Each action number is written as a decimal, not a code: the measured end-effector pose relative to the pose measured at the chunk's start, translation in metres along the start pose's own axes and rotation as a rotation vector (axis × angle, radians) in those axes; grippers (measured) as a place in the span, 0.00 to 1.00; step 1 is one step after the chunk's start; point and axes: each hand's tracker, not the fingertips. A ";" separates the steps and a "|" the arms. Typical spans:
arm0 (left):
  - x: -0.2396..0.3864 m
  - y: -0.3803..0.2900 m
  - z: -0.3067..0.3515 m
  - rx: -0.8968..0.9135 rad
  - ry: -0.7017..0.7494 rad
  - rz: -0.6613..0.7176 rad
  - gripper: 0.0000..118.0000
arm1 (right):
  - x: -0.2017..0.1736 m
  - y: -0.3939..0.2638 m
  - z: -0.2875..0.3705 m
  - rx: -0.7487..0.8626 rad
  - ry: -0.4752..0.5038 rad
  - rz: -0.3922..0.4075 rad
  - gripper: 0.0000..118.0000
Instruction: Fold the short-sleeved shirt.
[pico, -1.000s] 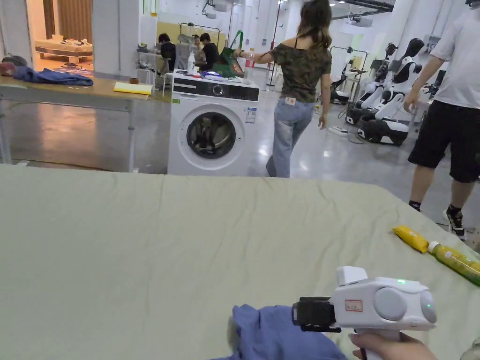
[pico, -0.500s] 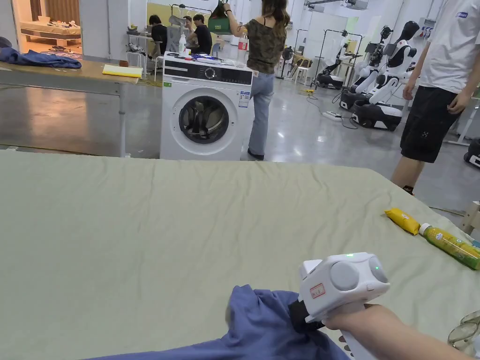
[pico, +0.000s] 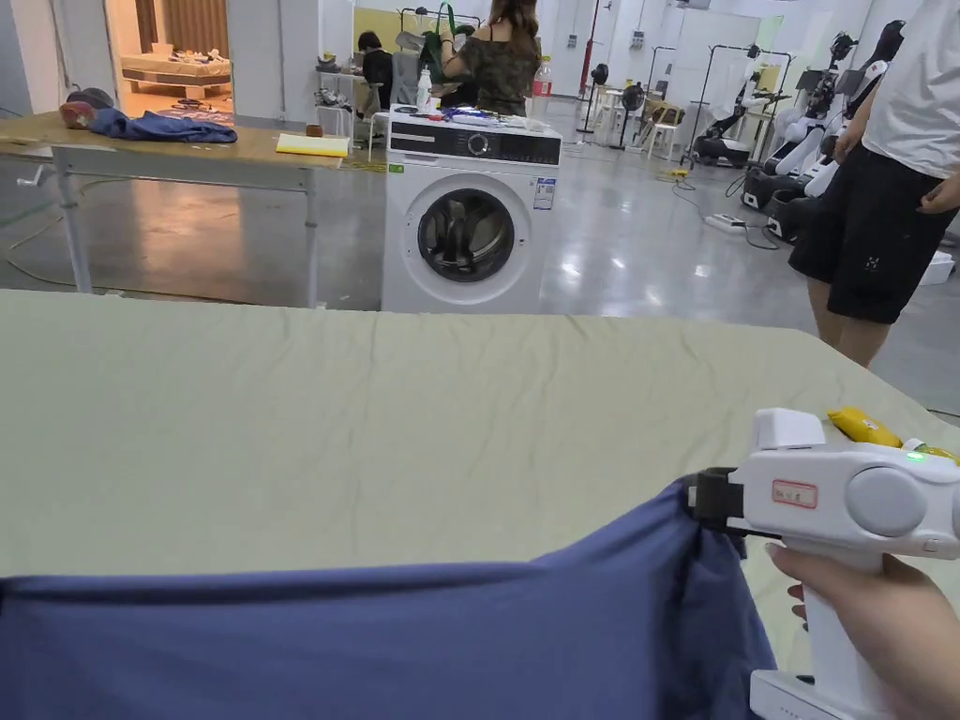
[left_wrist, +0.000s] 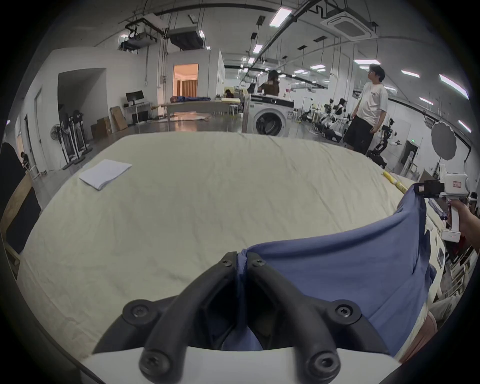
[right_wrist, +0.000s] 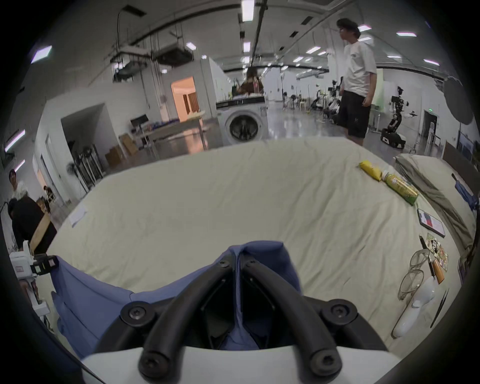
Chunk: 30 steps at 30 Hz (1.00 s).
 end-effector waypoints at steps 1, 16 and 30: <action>0.000 0.000 0.004 0.004 0.000 -0.003 0.00 | 0.001 -0.002 0.007 0.006 0.000 -0.004 0.00; -0.014 -0.141 0.104 -0.172 -0.167 -0.104 0.01 | 0.032 -0.196 0.145 -0.217 0.050 -0.049 0.00; 0.021 -0.123 0.166 0.230 -0.101 0.037 0.70 | -0.026 -0.175 0.185 0.156 0.027 0.061 0.97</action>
